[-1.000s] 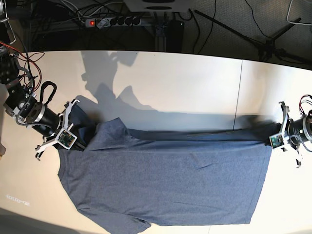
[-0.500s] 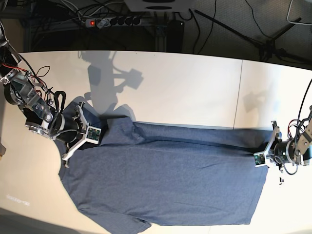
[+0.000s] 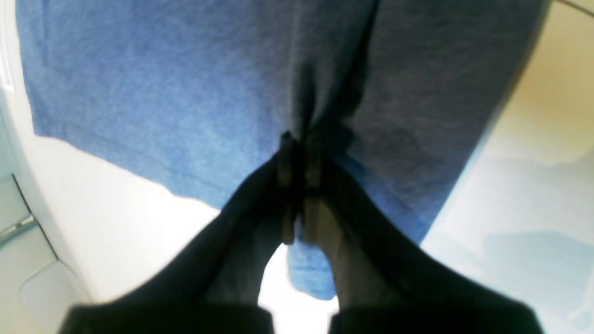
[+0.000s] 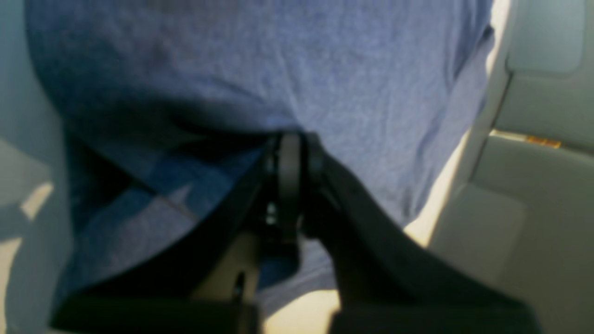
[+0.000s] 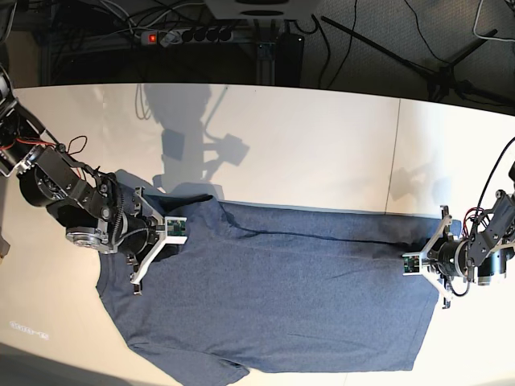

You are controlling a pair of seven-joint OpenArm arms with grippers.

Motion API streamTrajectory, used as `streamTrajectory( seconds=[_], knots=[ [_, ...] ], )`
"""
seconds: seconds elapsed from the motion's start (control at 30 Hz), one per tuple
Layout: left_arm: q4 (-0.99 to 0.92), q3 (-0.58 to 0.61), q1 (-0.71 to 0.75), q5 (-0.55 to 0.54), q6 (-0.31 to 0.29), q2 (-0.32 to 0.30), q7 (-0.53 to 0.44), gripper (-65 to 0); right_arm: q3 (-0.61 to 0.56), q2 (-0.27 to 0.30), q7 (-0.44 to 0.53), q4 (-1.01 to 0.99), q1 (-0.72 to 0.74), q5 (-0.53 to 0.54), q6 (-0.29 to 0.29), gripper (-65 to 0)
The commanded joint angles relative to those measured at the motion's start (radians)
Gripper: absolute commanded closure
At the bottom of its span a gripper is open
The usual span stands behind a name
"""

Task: Fold the T-shirt properly
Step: 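Move both grippers further onto the shirt and pinch the fabric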

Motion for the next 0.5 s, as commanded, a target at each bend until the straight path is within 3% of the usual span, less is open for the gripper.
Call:
streamTrajectory(
  seconds=[0.0,0.13,0.47],
  knots=[
    [-0.002,-0.011,-0.033,-0.002,0.006,-0.014,-0.004,0.0,-0.012,0.011,0.008,0.003,0.042,-0.007,0.068,0.0],
    [-0.01,-0.011,-0.033,-0.029,0.006,-0.014,-0.005,0.0,-0.089,0.003,0.008,-0.02,0.082,-0.034,0.067,0.0],
    [-0.01,-0.011,-0.033,-0.046,0.006,-0.014,-0.008,-0.5,-0.092,-0.083,0.016,-0.133,0.088,-0.093,0.064,0.0]
  ],
)
